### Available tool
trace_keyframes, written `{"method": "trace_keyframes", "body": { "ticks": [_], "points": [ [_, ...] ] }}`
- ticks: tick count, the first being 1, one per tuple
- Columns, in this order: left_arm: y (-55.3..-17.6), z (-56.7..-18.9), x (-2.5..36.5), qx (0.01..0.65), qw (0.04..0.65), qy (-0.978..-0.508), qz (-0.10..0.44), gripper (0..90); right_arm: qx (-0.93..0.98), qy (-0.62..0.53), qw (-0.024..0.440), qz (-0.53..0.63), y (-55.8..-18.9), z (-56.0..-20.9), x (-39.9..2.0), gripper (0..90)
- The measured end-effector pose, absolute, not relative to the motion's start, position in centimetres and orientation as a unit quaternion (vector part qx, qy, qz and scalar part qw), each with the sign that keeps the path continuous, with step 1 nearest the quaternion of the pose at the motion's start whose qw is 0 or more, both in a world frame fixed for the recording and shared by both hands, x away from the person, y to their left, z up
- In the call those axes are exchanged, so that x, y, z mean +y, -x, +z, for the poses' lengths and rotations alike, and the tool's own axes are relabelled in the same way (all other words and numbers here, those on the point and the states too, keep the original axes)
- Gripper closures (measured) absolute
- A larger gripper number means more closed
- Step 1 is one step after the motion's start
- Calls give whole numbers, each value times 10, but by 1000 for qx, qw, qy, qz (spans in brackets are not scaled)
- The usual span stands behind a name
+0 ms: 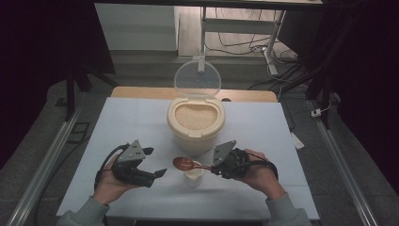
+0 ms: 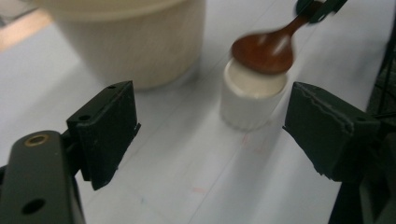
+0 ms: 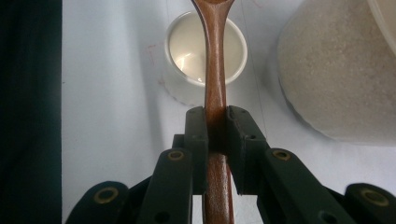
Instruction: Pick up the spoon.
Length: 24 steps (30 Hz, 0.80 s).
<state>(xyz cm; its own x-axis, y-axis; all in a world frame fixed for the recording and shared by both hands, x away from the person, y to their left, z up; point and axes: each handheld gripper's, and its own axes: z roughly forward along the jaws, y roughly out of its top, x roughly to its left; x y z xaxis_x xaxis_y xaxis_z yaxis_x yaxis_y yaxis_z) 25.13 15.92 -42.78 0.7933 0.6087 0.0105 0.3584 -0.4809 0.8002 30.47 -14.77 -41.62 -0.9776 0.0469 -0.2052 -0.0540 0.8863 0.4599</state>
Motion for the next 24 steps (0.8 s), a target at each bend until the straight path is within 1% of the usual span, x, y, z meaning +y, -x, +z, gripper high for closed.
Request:
{"method": "trace_keyframes", "body": {
  "ticks": [1,2,7,16,22,24],
  "points": [
    [-251,-428,159,285,422,-848,148,182,966,2,108,237,-304,-416,-147,785],
    [-252,-419,150,270,427,-850,148,189,965,4,109,239,-304,-416,-147,785],
    [-257,-408,128,244,423,-861,141,226,964,8,110,240,-301,-416,-145,785],
    [-270,-406,100,216,395,-885,117,273,964,29,117,237,-296,-416,-136,785],
    [-273,-408,85,195,370,-903,98,339,963,38,124,238,-293,-419,-131,784],
    [-274,-408,82,187,363,-908,91,378,963,40,124,234,-292,-418,-130,784]
  ]
}}
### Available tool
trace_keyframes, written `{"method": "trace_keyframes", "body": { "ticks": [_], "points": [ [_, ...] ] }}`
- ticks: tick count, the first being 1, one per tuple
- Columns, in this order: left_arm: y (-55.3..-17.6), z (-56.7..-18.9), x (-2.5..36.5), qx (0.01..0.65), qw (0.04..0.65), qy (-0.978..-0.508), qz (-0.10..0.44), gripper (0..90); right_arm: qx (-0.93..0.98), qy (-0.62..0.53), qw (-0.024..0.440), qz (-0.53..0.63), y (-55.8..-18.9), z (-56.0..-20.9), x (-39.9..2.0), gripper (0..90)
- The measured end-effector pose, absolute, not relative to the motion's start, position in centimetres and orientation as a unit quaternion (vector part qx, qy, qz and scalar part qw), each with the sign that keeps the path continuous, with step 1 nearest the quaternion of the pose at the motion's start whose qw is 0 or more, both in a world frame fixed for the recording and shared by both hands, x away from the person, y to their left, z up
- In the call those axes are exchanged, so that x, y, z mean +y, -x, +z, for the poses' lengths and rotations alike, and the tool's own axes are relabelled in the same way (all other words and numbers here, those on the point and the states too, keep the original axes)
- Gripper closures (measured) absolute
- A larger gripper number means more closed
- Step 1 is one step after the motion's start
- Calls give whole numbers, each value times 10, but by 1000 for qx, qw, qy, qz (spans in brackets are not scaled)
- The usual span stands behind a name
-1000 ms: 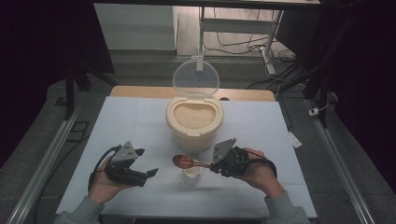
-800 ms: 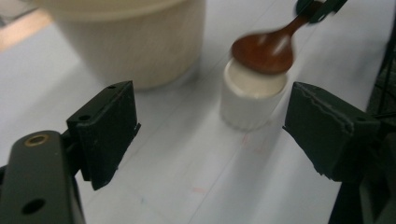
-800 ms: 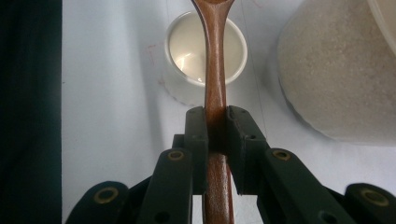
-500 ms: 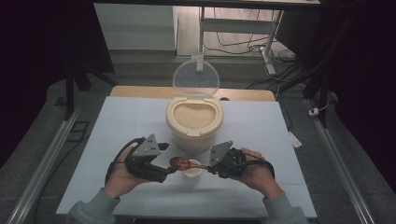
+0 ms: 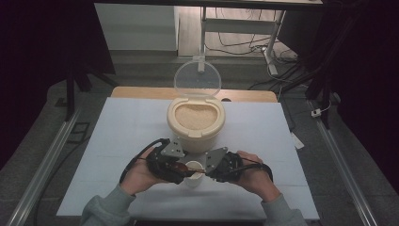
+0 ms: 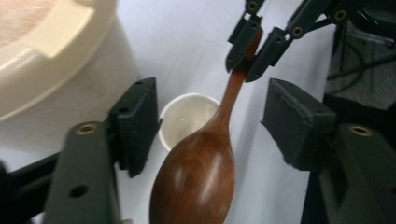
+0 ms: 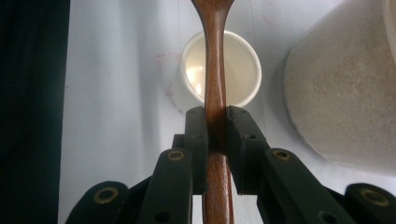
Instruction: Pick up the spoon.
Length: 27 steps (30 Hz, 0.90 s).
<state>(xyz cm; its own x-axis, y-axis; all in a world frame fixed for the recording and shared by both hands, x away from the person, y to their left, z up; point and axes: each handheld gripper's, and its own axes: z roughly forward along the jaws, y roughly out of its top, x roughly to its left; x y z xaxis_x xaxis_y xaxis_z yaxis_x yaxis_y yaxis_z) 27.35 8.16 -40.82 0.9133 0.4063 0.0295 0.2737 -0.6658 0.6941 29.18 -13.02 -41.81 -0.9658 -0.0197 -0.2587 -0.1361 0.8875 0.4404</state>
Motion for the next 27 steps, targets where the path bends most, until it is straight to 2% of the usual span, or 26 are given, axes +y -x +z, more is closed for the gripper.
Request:
{"method": "trace_keyframes", "body": {
  "ticks": [7,16,27],
  "points": [
    [-278,-417,66,166,322,-929,71,476,962,59,134,229,-288,-417,-125,784],
    [-282,-423,59,151,298,-941,56,566,962,64,138,227,-286,-417,-123,784],
    [-284,-431,56,133,278,-951,36,747,960,90,156,213,-277,-417,-120,783]
  ]
}}
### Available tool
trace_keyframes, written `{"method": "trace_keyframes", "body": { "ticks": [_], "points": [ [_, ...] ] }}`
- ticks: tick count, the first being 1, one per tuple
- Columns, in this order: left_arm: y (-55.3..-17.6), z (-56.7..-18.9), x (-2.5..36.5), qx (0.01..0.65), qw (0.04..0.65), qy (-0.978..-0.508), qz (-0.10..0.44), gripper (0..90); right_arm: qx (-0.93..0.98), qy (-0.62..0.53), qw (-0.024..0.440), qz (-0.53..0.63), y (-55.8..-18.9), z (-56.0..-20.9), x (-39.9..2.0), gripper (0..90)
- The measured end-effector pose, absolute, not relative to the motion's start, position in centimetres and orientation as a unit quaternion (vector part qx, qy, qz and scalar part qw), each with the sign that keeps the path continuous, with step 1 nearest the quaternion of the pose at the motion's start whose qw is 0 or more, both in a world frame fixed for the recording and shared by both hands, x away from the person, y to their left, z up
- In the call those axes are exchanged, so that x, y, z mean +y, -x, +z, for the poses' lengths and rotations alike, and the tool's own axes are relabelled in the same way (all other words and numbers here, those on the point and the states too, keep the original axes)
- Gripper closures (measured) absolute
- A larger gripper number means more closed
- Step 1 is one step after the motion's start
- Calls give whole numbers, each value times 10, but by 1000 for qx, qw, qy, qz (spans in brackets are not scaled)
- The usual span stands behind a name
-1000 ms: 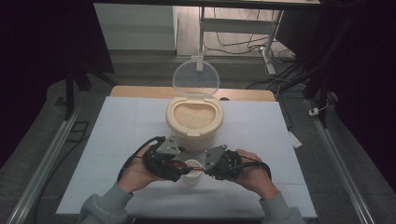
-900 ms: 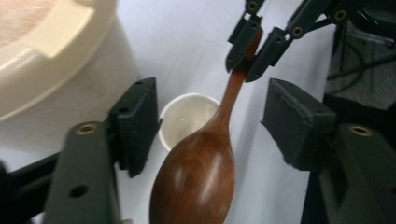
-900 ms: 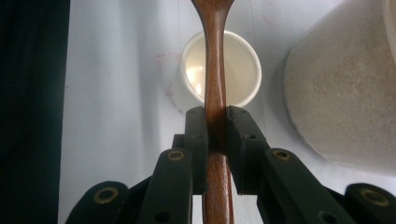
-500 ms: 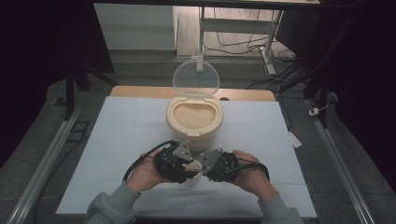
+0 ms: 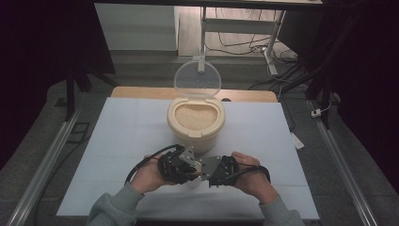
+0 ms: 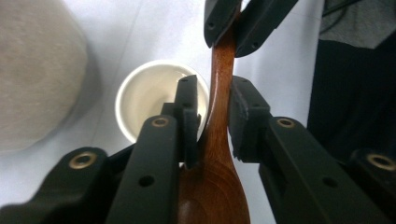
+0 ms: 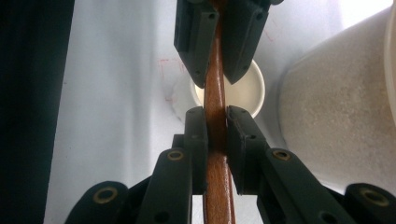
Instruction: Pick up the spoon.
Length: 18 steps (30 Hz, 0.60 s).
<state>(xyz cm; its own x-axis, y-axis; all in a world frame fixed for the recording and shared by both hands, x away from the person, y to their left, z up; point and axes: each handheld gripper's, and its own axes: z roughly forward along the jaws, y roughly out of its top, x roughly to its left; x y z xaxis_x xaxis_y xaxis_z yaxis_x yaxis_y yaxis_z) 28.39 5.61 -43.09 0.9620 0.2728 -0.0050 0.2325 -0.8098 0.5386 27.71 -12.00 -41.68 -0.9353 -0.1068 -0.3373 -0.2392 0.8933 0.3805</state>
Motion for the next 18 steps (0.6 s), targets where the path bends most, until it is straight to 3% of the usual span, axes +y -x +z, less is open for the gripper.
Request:
{"method": "trace_keyframes", "body": {
  "ticks": [13,18],
  "points": [
    [-283,-436,54,115,269,-956,22,795,959,118,157,205,-277,-422,-117,770],
    [-284,-434,58,130,284,-949,44,797,954,64,154,249,-282,-417,-123,664]
  ]
}}
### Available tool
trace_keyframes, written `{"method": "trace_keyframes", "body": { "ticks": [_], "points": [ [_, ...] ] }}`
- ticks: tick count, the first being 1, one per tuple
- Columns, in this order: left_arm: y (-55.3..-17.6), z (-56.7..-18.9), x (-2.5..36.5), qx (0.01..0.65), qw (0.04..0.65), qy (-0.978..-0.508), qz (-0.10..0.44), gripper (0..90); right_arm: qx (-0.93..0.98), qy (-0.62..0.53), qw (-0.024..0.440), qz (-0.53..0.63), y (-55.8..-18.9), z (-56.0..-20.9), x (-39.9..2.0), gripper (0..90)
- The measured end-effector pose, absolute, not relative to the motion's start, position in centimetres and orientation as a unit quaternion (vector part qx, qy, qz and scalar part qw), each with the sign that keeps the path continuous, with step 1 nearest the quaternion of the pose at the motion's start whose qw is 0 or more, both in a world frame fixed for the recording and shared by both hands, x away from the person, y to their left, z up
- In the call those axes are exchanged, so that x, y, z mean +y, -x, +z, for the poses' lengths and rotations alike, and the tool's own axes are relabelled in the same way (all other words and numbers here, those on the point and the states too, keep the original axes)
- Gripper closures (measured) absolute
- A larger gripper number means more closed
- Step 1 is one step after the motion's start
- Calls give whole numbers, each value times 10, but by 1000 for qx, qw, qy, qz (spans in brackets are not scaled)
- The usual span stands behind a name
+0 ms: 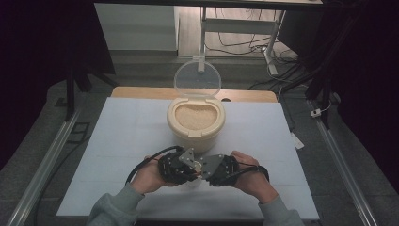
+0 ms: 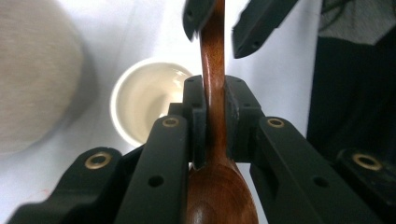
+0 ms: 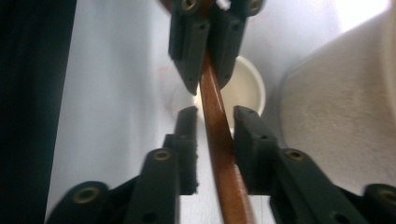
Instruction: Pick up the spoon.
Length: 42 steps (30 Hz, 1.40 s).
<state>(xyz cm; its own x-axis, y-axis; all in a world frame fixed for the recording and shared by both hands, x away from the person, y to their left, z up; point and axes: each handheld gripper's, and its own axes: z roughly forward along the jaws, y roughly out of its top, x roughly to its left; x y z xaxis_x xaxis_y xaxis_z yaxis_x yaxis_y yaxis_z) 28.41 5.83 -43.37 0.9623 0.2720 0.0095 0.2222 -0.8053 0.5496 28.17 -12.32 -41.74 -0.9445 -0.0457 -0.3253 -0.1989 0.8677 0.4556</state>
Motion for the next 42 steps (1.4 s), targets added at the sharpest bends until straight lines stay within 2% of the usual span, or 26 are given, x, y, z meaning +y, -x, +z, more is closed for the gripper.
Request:
{"method": "trace_keyframes", "body": {
  "ticks": [2,11,17,24,30,33,38,42],
  "points": [
    [-285,-433,61,137,290,-946,53,797,949,42,152,274,-285,-415,-127,606],
    [-286,-429,69,157,316,-931,88,797,908,-65,166,380,-295,-397,-152,476],
    [-285,-429,73,167,328,-924,107,797,868,-165,156,443,-304,-394,-176,448],
    [-283,-427,76,171,342,-916,119,797,850,-213,154,457,-305,-398,-189,404],
    [-281,-422,80,178,368,-902,140,797,814,-264,118,503,-308,-406,-198,354],
    [-280,-420,82,183,382,-894,148,797,812,-271,119,503,-309,-410,-197,333],
    [-279,-420,83,187,392,-887,156,797,803,-273,101,520,-308,-416,-191,328],
    [-277,-421,81,185,398,-884,160,797,787,-279,107,540,-305,-417,-187,367]
  ]
}}
